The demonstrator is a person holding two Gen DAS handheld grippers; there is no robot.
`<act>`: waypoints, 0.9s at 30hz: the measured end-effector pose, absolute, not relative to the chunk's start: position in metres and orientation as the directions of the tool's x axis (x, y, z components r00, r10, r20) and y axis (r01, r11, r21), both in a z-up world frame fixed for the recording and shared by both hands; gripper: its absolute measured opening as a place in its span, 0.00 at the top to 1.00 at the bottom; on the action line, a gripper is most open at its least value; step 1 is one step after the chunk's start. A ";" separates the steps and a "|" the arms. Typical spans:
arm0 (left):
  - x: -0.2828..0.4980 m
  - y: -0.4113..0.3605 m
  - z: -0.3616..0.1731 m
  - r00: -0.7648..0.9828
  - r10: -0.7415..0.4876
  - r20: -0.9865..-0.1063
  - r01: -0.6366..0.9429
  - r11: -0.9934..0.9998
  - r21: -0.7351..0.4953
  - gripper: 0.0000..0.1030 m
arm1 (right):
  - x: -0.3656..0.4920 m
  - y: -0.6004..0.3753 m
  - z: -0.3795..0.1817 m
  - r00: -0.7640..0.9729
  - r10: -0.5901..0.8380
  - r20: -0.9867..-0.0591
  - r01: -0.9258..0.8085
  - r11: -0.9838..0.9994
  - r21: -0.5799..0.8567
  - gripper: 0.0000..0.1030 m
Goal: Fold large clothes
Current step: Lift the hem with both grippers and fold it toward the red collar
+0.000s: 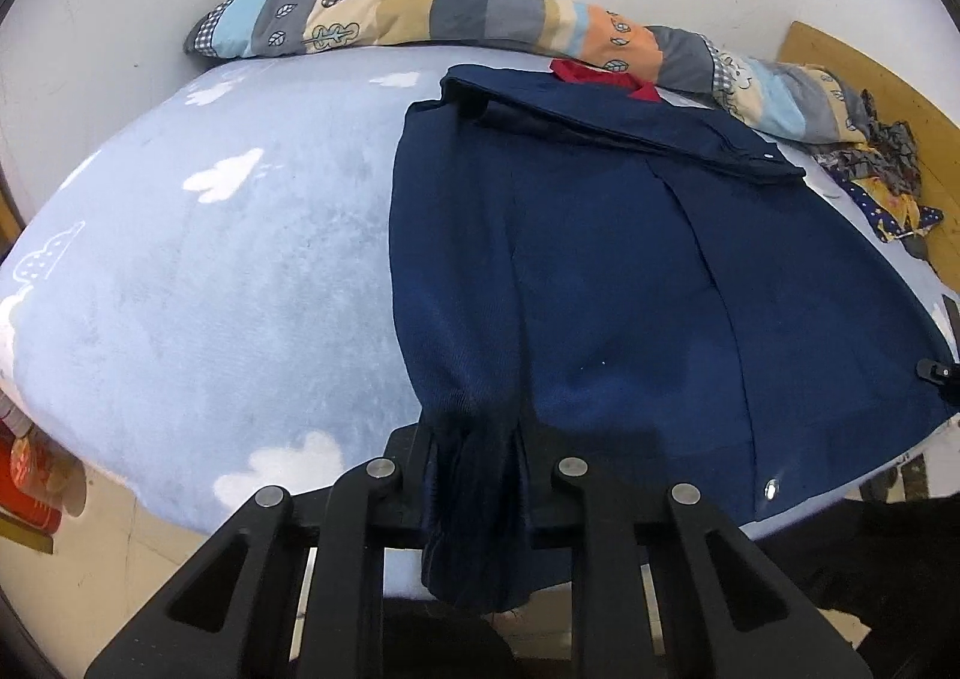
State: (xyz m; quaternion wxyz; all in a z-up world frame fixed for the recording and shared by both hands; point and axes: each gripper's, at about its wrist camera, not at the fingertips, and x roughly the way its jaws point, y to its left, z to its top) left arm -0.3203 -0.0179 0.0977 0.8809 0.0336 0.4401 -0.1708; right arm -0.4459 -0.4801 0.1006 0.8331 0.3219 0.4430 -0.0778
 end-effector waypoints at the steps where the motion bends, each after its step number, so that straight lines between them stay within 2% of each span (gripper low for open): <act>1: -0.327 -0.014 0.100 0.542 -0.293 -0.787 0.336 0.935 -0.117 0.82 | -0.451 -0.479 0.102 0.596 0.163 -0.786 0.409 0.781 0.472 0.89; 13: -0.374 0.022 0.161 0.613 -0.368 -0.699 0.342 0.921 -0.185 0.82 | -0.517 -0.479 0.168 0.715 0.260 -0.649 0.256 0.766 0.589 0.89; 27: -0.401 0.042 0.205 0.659 -0.394 -0.641 0.336 0.916 -0.218 0.82 | -0.539 -0.468 0.208 0.768 0.270 -0.580 0.193 0.766 0.612 0.89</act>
